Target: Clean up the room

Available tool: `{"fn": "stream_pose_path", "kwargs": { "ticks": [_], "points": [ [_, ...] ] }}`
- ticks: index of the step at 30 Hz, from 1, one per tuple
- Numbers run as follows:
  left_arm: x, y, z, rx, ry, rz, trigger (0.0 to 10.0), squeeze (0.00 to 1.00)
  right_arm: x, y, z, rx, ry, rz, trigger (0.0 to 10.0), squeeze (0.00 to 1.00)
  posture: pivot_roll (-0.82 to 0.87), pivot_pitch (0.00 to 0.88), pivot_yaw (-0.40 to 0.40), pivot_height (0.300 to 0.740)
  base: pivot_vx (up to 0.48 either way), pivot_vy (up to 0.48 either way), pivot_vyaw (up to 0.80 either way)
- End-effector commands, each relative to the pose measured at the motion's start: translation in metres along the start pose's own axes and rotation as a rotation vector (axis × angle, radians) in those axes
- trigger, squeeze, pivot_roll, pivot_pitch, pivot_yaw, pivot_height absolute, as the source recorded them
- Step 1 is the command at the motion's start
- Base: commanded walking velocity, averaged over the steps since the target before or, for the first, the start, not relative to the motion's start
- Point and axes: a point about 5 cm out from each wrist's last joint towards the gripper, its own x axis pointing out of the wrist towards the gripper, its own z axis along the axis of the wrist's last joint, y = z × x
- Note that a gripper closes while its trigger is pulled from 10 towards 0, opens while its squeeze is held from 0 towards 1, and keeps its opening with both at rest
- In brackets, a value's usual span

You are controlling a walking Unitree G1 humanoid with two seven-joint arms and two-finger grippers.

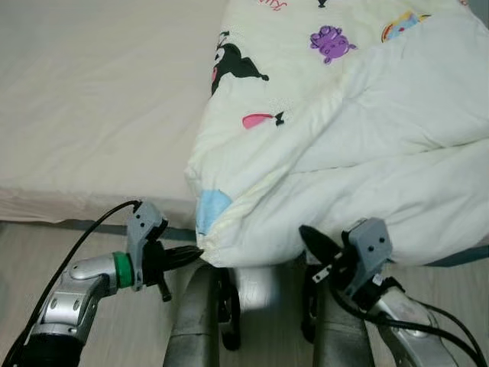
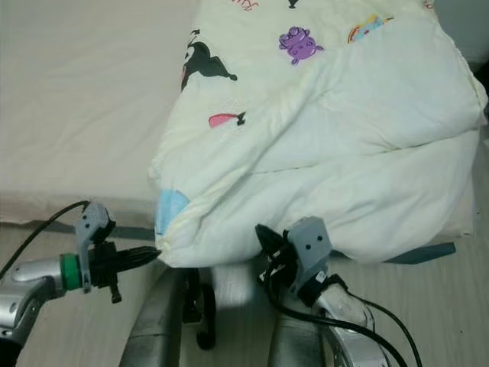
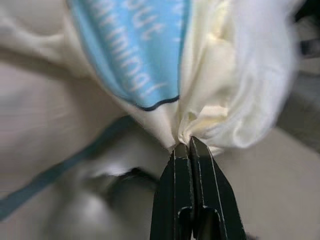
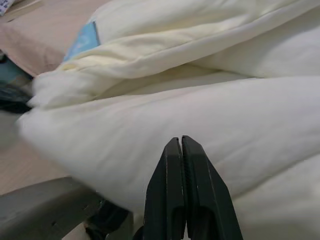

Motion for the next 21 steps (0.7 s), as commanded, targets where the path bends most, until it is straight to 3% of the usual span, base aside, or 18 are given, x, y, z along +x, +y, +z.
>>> {"fn": "stream_pose_path", "kwargs": {
  "ticks": [1,2,4,10,12,13,15,16,17,19,21],
  "points": [
    [-0.006,0.005,-0.01,-0.011,0.035,0.072,0.0,0.0,-0.005,0.001,-0.008,-0.008,0.03,-0.022,10.0,0.0,-0.05,0.305,0.179,0.628,0.0,0.0,0.0],
    [-0.006,0.005,-0.01,-0.011,0.035,0.072,0.0,0.0,-0.005,0.001,-0.008,-0.008,0.03,-0.022,10.0,0.0,-0.05,0.305,0.179,0.628,0.0,0.0,0.0],
    [-0.001,0.015,0.003,0.016,-0.023,0.174,0.0,0.0,-0.008,-0.03,0.004,-0.059,-0.036,-0.269,10.0,0.0,-0.05,0.305,0.182,0.628,0.0,0.0,0.0],
    [0.003,0.021,0.01,0.043,-0.044,0.234,0.0,0.0,-0.015,-0.053,0.016,-0.094,-0.092,-0.426,10.0,0.0,-0.06,0.303,0.184,0.628,0.0,0.0,0.0],
    [0.003,0.019,0.004,0.058,0.004,0.203,0.0,0.0,-0.017,-0.056,0.017,-0.102,-0.093,-0.433,10.0,0.0,-0.06,0.3,0.186,0.628,0.0,0.0,0.0],
    [-0.003,0.014,-0.008,0.076,0.082,0.138,0.0,0.0,-0.019,-0.057,0.017,-0.105,-0.095,-0.445,10.0,0.0,-0.06,0.296,0.186,0.628,0.0,0.0,0.0],
    [-0.003,0.014,-0.008,0.076,0.082,0.138,0.0,0.0,-0.019,-0.057,0.017,-0.105,-0.095,-0.445,10.0,0.0,-0.06,0.296,0.186,0.628,0.0,0.0,0.0],
    [-0.01,0.01,-0.018,0.09,0.148,0.088,0.0,0.0,-0.021,-0.058,0.016,-0.102,-0.096,-0.454,10.0,0.0,-0.06,0.294,0.184,0.628,0.0,0.0,0.0],
    [-0.01,0.01,-0.018,0.09,0.148,0.088,0.0,0.0,-0.021,-0.058,0.016,-0.102,-0.096,-0.454,10.0,0.0,-0.06,0.294,0.184,0.628,0.0,0.0,0.0],
    [-0.028,0.007,-0.036,0.111,0.294,0.008,0.0,0.0,-0.021,-0.056,0.014,-0.091,-0.099,-0.463,10.0,0.0,-0.05,0.292,0.18,0.628,0.0,0.0,0.0],
    [-0.034,0.006,-0.04,0.113,0.337,-0.011,0.0,0.0,-0.02,-0.055,0.014,-0.088,-0.099,-0.46,10.0,0.0,-0.05,0.29,0.176,0.628,0.0,0.0,0.0]
  ]
}}
